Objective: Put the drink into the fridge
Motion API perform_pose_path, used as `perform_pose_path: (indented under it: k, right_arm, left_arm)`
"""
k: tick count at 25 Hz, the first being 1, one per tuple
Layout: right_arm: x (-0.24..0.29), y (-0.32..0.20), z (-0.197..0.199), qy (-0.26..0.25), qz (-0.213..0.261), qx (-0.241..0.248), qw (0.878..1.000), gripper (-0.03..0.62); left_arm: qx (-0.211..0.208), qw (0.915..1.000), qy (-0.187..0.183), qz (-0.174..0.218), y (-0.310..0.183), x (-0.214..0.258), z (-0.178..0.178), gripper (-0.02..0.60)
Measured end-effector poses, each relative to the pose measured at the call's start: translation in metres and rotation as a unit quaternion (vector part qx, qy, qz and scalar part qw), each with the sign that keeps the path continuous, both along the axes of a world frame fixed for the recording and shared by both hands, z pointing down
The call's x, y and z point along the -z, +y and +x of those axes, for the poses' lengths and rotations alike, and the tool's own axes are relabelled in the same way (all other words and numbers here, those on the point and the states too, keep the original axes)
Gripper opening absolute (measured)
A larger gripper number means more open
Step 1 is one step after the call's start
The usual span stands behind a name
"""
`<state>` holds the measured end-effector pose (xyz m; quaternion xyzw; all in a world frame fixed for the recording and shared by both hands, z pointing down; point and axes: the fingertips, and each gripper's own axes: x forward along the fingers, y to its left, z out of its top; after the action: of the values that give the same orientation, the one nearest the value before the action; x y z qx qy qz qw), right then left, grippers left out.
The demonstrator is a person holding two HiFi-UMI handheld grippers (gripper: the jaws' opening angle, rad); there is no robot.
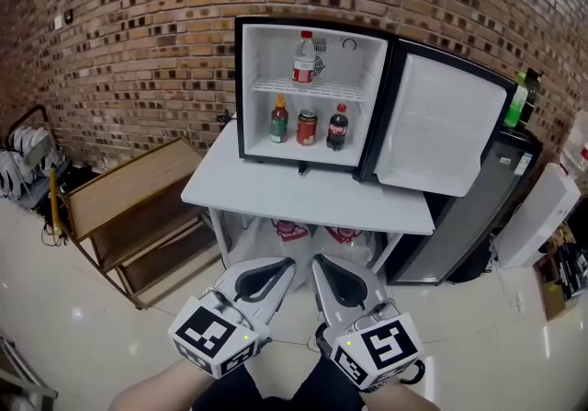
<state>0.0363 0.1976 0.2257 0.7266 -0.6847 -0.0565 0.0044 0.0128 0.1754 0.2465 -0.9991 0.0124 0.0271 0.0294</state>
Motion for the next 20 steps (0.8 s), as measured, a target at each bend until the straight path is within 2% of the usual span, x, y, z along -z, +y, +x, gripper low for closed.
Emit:
perform_pose_path:
  k: [10, 20]
  right_arm:
    - [-0.004, 0.013, -0.031, 0.004, -0.001, 0.007, 1.0, 0.0]
    - [0.007, 0.007, -0.012, 0.013, 0.007, -0.002, 1.0, 0.0]
  left_arm:
    - [0.004, 0.9999, 0.002, 0.014, 0.02, -0.002, -0.029, 0.005]
    - [0.003, 0.9996, 0.008, 0.027, 0.007, 0.003, -0.011, 0.005]
